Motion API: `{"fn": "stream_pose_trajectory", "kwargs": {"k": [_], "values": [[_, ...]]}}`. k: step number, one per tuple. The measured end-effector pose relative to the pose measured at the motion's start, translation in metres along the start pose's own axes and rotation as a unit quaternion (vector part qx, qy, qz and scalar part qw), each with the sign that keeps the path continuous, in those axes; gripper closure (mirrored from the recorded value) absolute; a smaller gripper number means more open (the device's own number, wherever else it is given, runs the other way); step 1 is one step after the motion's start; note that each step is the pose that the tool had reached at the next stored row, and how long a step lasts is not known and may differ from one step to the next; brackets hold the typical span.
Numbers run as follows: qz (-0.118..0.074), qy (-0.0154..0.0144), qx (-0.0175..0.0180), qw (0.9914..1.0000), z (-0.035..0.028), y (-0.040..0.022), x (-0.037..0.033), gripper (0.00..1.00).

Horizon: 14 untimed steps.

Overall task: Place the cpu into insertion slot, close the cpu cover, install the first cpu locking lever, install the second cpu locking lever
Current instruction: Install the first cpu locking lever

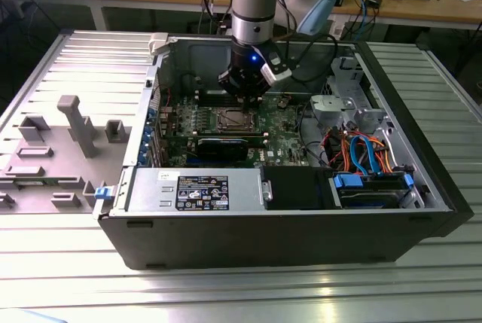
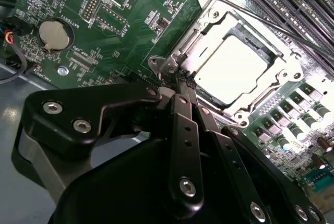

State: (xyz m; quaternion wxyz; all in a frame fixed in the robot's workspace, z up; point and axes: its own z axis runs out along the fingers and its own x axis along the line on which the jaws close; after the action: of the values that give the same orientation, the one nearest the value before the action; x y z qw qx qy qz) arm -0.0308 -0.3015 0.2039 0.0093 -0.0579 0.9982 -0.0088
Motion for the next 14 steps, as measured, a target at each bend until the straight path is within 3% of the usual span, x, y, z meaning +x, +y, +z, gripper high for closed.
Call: {"fn": "stream_pose_trajectory", "kwargs": {"k": [1,3,6,9,14], "values": [[0.000,-0.0015,-0.0008,1.00000,-0.0019,0.0003,-0.0005,0.89],[0.000,-0.0008,0.0002,1.00000,-0.0097,-0.0002,-0.0001,0.89],[0.000,-0.0021,0.0004,1.00000,-0.0123,0.0000,0.0010,0.89],[0.000,-0.0030,-0.0003,1.00000,-0.0122,0.0008,0.0089,0.89],[0.000,-0.0033,-0.0010,0.99999,-0.0097,0.0039,0.0284,0.89]]}}
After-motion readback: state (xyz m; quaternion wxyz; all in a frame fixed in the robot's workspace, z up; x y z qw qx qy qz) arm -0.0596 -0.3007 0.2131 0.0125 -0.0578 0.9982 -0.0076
